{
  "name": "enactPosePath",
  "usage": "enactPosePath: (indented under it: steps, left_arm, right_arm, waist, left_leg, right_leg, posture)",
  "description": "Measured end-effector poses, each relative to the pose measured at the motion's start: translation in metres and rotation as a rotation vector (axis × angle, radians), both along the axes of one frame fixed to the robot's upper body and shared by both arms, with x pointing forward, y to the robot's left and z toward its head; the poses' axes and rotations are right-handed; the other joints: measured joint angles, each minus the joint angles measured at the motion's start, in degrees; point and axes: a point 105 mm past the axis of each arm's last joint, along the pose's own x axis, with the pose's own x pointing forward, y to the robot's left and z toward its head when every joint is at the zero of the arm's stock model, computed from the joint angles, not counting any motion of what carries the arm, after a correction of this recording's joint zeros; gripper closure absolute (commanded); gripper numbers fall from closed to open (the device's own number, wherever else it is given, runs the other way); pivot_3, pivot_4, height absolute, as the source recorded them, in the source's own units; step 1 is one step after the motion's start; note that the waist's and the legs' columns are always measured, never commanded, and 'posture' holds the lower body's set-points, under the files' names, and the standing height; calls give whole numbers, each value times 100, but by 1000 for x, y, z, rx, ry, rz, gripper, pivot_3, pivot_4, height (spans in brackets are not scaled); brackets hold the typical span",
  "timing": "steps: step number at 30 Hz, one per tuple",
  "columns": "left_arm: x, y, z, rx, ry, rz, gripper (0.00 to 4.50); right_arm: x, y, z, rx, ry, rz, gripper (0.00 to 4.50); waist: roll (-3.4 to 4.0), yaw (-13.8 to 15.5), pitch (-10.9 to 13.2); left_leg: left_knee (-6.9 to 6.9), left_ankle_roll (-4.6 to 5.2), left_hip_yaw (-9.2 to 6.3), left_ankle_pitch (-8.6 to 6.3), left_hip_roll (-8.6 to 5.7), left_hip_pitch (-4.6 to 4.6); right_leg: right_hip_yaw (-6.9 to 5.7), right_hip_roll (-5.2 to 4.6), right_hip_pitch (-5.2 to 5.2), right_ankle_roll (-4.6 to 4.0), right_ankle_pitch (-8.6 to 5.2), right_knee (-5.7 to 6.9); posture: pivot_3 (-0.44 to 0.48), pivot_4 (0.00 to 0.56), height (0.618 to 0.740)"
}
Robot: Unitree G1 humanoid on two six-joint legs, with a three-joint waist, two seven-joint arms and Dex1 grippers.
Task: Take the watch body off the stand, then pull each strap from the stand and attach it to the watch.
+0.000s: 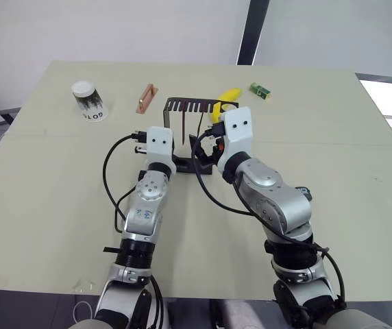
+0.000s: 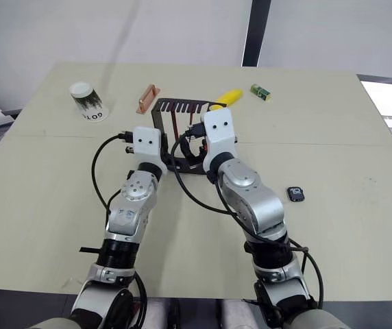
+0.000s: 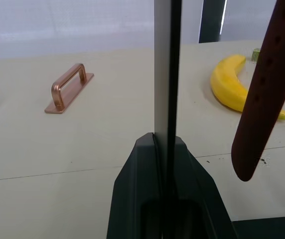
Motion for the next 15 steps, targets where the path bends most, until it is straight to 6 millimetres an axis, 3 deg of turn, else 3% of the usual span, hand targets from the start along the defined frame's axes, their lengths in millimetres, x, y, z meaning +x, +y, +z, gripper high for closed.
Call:
enactPosePath:
  steps: [10,13,15]
  left_arm:
    - [-5,2,-1,1,-1,9,4434]
    - [-6,2,-1,2,0,10,4500]
    - [-6,2,-1,1,1,10,4500]
  right_arm:
    - [1,0,2,-2,-21,-22,0]
    - [2,-1,3,-5,-32,-30,746]
    - [1,0,4,-2,-35,-29,1649]
  waist:
    - [0,-12,0]
    - [0,-14,0]
    - [0,-15,0]
  left_leg:
    - [-3,0,1,0,0,0]
    - [-3,0,1,0,0,0]
    - [-3,0,1,0,0,0]
  right_leg:
    - [0,0,0,0,0,-1]
    - [0,1,0,0,0,-1]
    - [0,1,0,0,0,-1]
  posture:
    - [0,150,740]
    - [0,150,740]
    - [0,150,740]
